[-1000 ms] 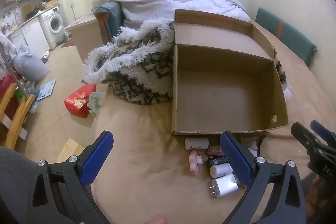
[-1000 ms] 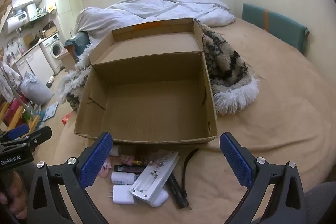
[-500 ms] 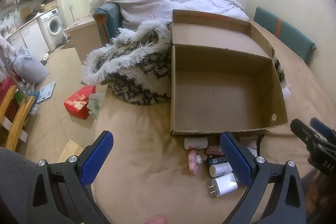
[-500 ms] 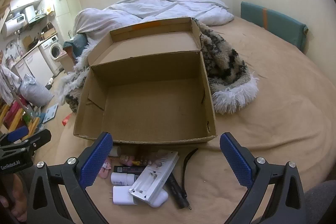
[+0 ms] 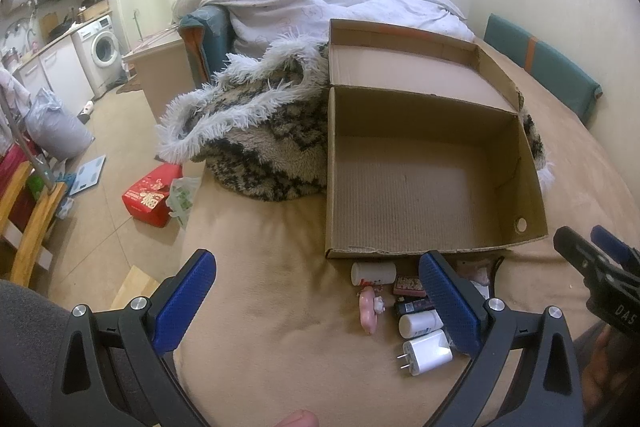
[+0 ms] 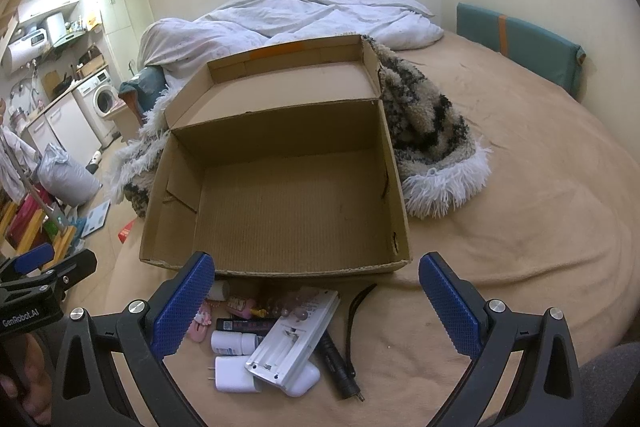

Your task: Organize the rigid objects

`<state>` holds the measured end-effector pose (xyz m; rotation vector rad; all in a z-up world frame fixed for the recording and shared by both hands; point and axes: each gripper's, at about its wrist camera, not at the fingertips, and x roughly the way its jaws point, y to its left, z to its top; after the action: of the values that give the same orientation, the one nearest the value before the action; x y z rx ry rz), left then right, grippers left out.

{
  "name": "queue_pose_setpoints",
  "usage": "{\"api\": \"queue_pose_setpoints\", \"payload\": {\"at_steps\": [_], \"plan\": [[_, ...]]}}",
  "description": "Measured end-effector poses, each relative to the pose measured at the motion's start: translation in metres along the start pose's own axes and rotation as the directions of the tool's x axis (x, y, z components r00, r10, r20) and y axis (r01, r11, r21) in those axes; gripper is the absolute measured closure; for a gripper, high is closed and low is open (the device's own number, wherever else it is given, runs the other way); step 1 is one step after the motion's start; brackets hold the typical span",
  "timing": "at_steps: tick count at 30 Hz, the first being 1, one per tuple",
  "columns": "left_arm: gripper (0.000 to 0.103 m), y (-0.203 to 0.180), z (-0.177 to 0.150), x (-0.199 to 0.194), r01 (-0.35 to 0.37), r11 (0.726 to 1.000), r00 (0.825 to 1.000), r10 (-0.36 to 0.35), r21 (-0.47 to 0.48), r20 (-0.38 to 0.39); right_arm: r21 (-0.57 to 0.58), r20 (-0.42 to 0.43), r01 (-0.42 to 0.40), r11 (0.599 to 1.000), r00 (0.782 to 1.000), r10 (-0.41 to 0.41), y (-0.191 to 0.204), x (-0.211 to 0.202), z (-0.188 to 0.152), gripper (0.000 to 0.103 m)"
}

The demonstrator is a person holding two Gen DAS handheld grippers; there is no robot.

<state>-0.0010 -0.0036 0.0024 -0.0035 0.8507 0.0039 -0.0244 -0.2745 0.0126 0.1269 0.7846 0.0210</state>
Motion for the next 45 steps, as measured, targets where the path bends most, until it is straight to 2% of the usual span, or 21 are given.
{"api": "queue_pose_setpoints", "payload": {"at_steps": [45], "plan": [[0.002, 0.0033, 0.0010, -0.0021, 0.000, 1.000, 1.000, 0.000, -0.010, -0.001, 0.001, 0.007, 0.001, 1.000, 1.000, -0.001, -0.0011, -0.0013, 0.0018, 0.000]]}}
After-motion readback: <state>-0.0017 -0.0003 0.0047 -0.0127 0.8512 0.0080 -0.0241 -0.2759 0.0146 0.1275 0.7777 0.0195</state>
